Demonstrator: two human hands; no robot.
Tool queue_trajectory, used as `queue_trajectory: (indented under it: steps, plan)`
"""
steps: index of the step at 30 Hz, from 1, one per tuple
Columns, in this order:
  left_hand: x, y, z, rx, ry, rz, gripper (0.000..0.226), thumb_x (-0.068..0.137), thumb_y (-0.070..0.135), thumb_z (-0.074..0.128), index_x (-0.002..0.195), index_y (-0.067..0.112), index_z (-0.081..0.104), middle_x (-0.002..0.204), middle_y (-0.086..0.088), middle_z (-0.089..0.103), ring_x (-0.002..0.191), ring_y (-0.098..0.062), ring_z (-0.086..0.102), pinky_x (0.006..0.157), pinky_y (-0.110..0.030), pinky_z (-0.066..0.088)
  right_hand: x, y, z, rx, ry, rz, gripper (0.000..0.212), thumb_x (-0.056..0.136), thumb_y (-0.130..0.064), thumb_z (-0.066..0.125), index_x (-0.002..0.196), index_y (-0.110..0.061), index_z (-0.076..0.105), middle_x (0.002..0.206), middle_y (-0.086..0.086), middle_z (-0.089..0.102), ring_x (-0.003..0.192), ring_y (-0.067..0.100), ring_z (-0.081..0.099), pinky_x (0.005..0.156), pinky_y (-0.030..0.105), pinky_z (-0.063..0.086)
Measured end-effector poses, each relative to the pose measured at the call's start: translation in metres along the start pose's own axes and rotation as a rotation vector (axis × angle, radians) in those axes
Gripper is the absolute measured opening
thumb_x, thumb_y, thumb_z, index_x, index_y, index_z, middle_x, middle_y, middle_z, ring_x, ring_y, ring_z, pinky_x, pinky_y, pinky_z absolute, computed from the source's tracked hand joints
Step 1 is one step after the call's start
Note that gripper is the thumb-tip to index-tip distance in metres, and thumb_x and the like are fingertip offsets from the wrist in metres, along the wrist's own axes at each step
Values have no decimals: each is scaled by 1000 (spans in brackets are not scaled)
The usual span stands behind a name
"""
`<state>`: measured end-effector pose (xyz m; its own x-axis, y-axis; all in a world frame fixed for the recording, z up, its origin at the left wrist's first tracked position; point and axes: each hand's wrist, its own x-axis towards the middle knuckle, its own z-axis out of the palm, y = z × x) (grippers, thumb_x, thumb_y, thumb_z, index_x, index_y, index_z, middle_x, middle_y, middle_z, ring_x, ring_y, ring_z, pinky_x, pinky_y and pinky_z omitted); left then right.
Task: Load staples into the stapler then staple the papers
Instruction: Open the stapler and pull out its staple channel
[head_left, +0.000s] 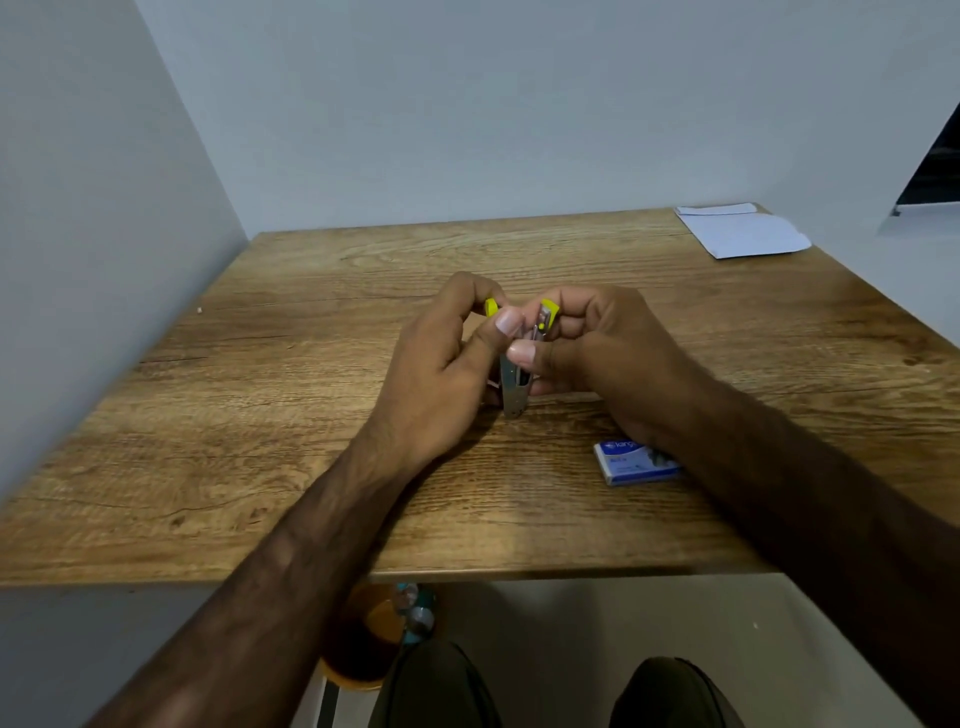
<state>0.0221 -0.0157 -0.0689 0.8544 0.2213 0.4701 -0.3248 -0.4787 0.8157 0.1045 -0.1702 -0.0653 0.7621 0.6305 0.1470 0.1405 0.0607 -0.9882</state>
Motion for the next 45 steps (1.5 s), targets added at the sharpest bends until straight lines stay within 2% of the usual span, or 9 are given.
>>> queue_trajectory:
  steps: [3,6,8,14,18,22,32,38,45]
  plan:
    - [-1,2,0,-14,13,-14,19,101,31,52,103,13,56,95,-16,66,81,-43,68,66,-62,58,1,0,2,15,16,5,12,83,-1,76,91,-8,72,75,2,77,69,12,74,57,27,58]
    - [-5,5,-2,-174,54,-66,19,106,25,48,107,6,53,107,-7,69,80,-32,73,57,-47,62,2,-3,-6,105,101,58,12,82,-4,78,91,-8,71,83,16,77,76,21,76,59,28,59]
    - [-6,7,-1,-239,45,-72,20,106,23,48,110,4,53,111,-9,69,84,-36,73,55,-47,63,3,-5,-14,119,104,55,20,80,-8,81,96,-6,70,95,27,74,80,23,76,62,31,60]
    - [-5,3,-6,-278,73,-43,14,107,22,47,109,10,54,98,-16,71,84,-32,76,57,-45,63,4,-5,-25,228,13,76,46,65,-7,86,108,-11,69,98,19,76,89,28,75,73,37,63]
    - [-5,-6,-18,-220,128,-47,14,107,23,45,109,14,56,98,-14,72,88,-36,75,71,-56,62,2,-5,-31,-56,14,85,25,70,5,83,91,-7,75,95,21,78,83,26,72,78,32,61]
    - [-7,-12,-21,-184,131,-119,16,107,23,46,109,12,58,95,-5,72,90,-27,75,73,-50,63,-4,-7,-36,-215,1,120,34,68,4,86,98,-7,76,91,18,78,85,26,76,77,26,61]
    - [-17,-21,-40,264,74,-125,9,103,28,55,105,26,63,93,7,68,86,-13,66,77,-35,53,-8,-6,-38,-464,-18,80,47,67,-1,90,108,-15,73,88,3,80,69,-1,71,66,9,51]
    - [-29,-18,-57,289,-16,-193,10,94,29,66,104,30,70,99,12,72,92,-11,66,85,-39,53,-9,-4,-49,-420,-54,60,50,67,6,88,110,-14,73,93,5,80,87,17,75,81,21,59]
    - [-30,-13,-62,579,-140,-112,21,87,28,76,107,25,74,111,6,67,104,-11,58,90,-34,47,-8,-3,-51,-467,-59,0,52,68,5,87,115,-13,71,92,5,79,85,20,74,75,15,57]
